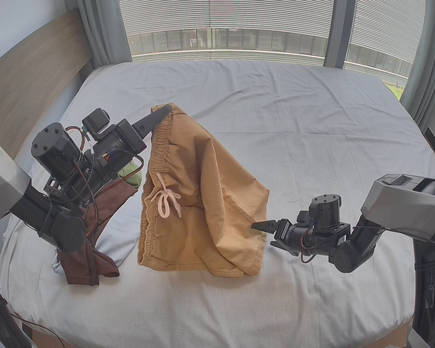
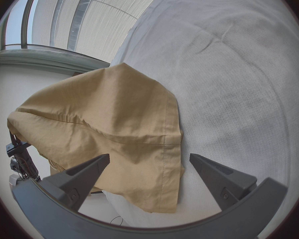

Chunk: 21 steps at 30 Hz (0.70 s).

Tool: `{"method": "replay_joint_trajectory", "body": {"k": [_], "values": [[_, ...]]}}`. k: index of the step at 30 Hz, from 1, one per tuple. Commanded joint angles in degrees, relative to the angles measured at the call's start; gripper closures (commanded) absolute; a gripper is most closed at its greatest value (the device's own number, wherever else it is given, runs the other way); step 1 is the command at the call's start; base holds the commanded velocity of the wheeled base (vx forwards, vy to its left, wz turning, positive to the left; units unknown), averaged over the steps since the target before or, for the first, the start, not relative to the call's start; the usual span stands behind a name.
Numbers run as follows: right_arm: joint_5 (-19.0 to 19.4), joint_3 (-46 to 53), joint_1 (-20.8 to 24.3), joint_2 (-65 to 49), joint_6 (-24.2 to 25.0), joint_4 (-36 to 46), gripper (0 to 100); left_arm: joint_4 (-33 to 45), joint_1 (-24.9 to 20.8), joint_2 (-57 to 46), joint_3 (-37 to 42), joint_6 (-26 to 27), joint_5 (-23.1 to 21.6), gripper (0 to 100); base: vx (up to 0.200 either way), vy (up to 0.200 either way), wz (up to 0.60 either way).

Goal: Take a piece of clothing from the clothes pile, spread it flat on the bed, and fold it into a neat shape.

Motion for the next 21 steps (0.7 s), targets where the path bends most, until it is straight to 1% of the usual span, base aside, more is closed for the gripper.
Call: {"method": "replay_joint_trajectory", "body": {"k": [1,12,18,21], "values": [[0.0,-2.2,0.9,1.1,0.1,1.3,0,0.0,0.2,0.0,0.0,0.0,0.1,100,0.000,0.000,0.00],[-0.5,-7.4,2.8,3.5,0.1,2.6,0,0.0,0.2,-0.2,0.0,0.0,0.2,100,0.000,0.000,0.00],[-0.6,-7.2,2.7,2.8,0.3,2.1,0,0.0,0.6,0.0,-0.2,0.0,0.1,100,0.000,0.000,0.00],[-0.5,-5.4,2.4,-0.7,1.2,1.4,0,0.0,1.1,0.7,-0.3,0.0,0.2,100,0.000,0.000,0.00]]}}
